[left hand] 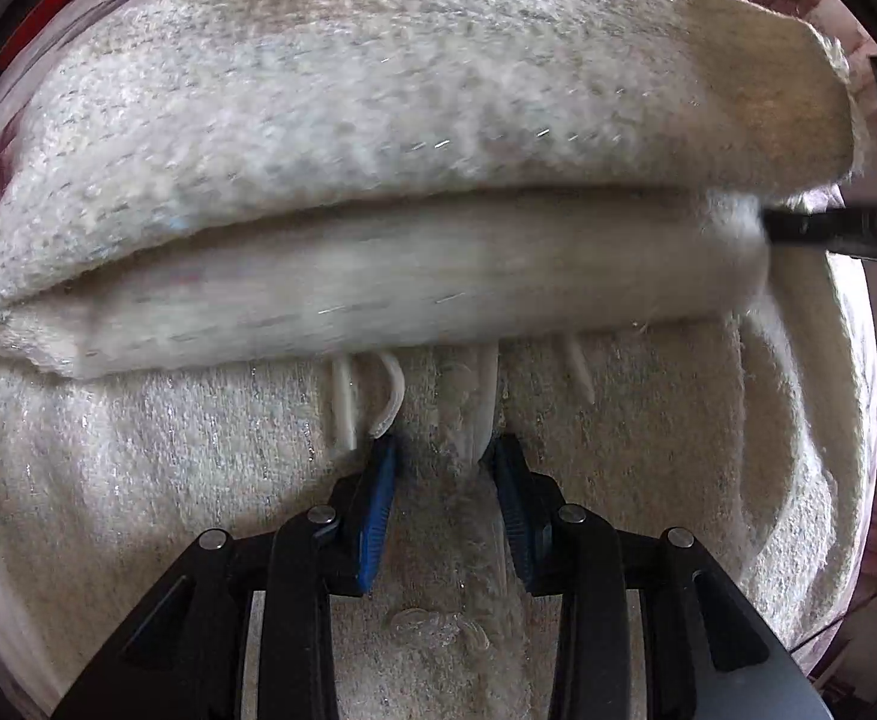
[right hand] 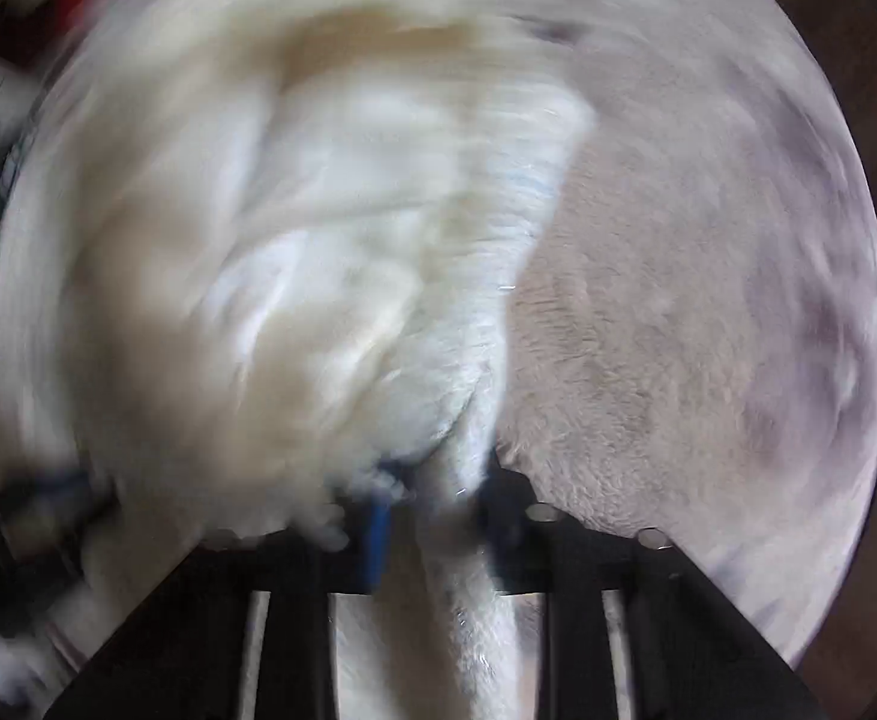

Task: Fold large clothes

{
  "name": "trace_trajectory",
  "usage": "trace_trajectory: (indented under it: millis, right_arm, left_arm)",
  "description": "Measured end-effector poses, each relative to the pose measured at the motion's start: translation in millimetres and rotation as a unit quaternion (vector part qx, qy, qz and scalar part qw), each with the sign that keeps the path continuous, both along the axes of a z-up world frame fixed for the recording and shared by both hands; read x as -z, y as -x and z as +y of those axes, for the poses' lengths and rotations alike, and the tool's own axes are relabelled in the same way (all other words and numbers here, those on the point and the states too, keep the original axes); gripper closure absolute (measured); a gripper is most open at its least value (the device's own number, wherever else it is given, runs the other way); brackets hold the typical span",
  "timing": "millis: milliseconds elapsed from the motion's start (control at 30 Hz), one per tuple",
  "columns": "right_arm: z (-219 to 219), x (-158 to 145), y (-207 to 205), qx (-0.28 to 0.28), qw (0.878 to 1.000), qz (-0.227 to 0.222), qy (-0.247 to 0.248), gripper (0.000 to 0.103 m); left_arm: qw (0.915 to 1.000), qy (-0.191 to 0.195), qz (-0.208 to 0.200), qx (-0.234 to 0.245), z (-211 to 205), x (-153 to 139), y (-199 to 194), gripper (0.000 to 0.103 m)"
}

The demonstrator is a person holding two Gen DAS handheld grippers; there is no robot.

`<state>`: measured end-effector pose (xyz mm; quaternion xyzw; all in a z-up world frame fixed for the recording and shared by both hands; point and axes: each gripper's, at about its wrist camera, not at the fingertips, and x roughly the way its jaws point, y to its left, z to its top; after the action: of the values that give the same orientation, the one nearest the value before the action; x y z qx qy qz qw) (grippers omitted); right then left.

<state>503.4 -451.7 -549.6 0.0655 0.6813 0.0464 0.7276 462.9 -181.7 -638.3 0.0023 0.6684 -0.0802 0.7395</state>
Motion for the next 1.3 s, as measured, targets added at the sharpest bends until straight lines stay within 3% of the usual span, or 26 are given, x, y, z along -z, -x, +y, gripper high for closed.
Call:
trace_trajectory:
  millis: [133, 200, 267, 333, 400, 433, 500, 567, 600, 667, 733, 900, 1033, 1167, 1267, 1300]
  right_arm:
    - [-47.1, -3.8, 10.7, 0.181, 0.983, -0.033, -0.025, 0.09]
    - [-58.3, 8.6, 18.8, 0.225, 0.973, -0.018, -0.05, 0.09]
    - [-55.6, 13.1, 17.3, 0.233, 0.969, -0.003, -0.08, 0.088]
    - [-52.3, 7.1, 12.9, 0.227, 0.967, 0.021, -0.11, 0.074]
    - [-60.4, -5.9, 19.3, 0.219, 0.966, 0.044, -0.13, 0.053]
    - [-71.1, -15.9, 25.0, 0.217, 0.967, 0.045, -0.129, 0.048]
    - [-74.1, -39.3, 44.6, 0.206, 0.969, 0.033, -0.131, 0.044]
    - [-72.1, -50.2, 69.3, 0.199, 0.972, 0.034, -0.124, 0.042]
    - [-67.6, -52.0, 82.6, 0.198, 0.972, 0.041, -0.123, 0.041]
    - [-61.1, -48.0, 110.5, 0.201, 0.971, 0.054, -0.121, 0.041]
    - [-49.2, -42.2, 143.1, 0.213, 0.967, 0.069, -0.122, 0.041]
    - [-14.6, -24.2, 207.0, 0.281, 0.935, 0.107, -0.189, 0.041]
    - [61.8, -11.9, 230.1, 0.236, 0.93, 0.146, -0.24, 0.041]
    - [140.2, 23.7, 241.5, 0.188, 0.932, 0.208, -0.229, 0.041]
    - [184.5, 49.6, 242.8, 0.188, 0.919, 0.245, -0.245, 0.042]
    - [195.8, 52.2, 243.3, 0.194, 0.916, 0.245, -0.25, 0.073]
  left_arm:
    - [0.9999, 0.016, 0.0, -0.003, 6.6, 3.2, -0.1, 0.071]
    - [0.9997, 0.022, 0.003, -0.005, 11.1, 4.3, -0.7, 0.071]
    - [0.9995, 0.031, 0.008, -0.008, 14.4, 2.7, -2.5, 0.071]
    - [0.9982, 0.051, 0.016, -0.025, 20.0, -5.0, -2.2, 0.071]
    - [0.9951, 0.075, 0.018, -0.062, 40.3, -22.0, 3.7, 0.071]
    - [0.9934, 0.085, 0.016, -0.075, 50.1, -29.1, 7.8, 0.071]
    - [0.9887, 0.094, 0.01, -0.116, 83.8, -47.9, 23.9, 0.064]
    - [0.9847, 0.088, 0.011, -0.15, 116.1, -58.0, 40.1, 0.036]
    - [0.9823, 0.088, 0.018, -0.164, 135.1, -60.2, 50.1, 0.032]
    - [0.9802, 0.077, 0.036, -0.179, 156.7, -58.2, 61.1, 0.031]
    - [0.9801, 0.041, 0.04, -0.19, 172.0, -53.6, 70.3, 0.031]
    - [0.9764, -0.066, 0.005, -0.205, 214.6, -47.5, 89.3, 0.031]
    - [0.9711, -0.049, 0.029, -0.232, 238.2, -28.6, 99.5, 0.031]
    - [0.9708, -0.027, 0.047, -0.234, 249.4, -15.0, 109.9, 0.031]
    - [0.9753, -0.02, 0.042, -0.216, 251.1, -21.0, 116.4, 0.031]
    - [0.9769, -0.017, 0.04, -0.209, 251.6, -24.1, 118.9, 0.031]
